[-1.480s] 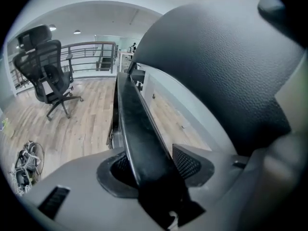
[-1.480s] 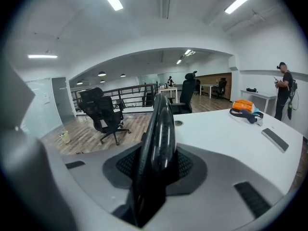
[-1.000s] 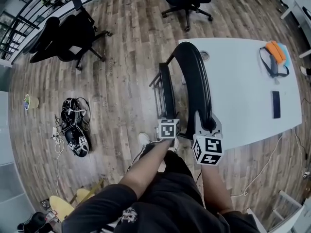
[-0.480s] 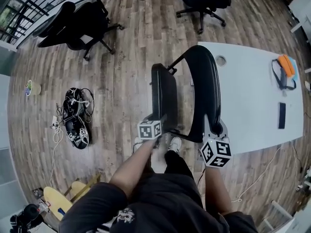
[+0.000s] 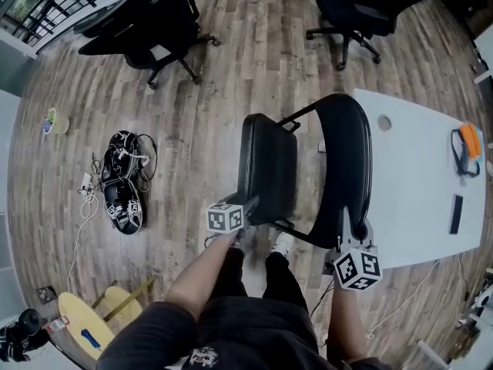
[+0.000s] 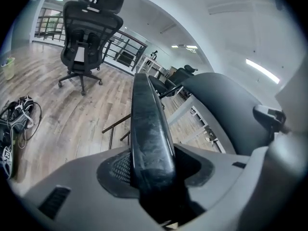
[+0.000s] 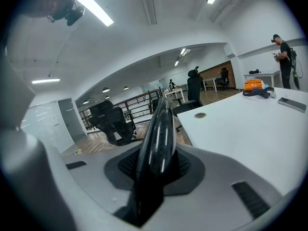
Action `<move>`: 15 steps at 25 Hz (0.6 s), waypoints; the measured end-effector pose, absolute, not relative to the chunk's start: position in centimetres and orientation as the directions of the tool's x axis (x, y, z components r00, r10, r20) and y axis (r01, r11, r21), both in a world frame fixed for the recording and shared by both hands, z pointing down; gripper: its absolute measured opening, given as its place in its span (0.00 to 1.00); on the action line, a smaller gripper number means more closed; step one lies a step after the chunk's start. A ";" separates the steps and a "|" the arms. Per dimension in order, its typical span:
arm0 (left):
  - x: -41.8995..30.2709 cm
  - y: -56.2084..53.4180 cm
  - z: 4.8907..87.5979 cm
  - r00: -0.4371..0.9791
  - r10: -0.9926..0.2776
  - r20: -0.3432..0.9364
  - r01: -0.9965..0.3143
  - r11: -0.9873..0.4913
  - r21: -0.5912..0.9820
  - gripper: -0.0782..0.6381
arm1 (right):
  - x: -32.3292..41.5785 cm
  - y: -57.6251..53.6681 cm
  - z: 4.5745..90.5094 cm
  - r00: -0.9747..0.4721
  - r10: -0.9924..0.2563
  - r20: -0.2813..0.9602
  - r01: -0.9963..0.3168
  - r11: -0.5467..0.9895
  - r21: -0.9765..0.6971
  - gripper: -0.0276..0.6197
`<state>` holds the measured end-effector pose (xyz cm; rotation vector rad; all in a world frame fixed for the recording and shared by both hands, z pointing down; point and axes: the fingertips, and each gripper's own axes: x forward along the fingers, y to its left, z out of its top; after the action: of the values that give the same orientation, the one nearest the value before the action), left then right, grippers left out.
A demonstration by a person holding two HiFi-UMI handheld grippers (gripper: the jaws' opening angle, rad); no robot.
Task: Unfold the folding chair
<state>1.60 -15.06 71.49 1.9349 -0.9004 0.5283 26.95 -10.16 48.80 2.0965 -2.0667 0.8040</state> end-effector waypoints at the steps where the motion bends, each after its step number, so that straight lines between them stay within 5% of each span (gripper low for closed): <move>1: 0.5 -15.2 71.6 0.647 -0.378 0.662 -0.763 -0.317 0.564 0.41 | 26.2 -10.3 48.7 -0.050 -0.909 0.414 -0.952 -0.081 -0.294 0.20; 15: -12.2 -19.1 76.9 0.761 -0.366 0.535 -0.640 -0.296 0.709 0.41 | 17.7 -12.9 50.4 -0.075 -0.931 0.357 -0.935 -0.059 -0.350 0.17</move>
<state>-12.19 -19.08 76.87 1.9167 -0.7665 0.3309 17.68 -12.87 50.39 2.1309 -2.1500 0.8106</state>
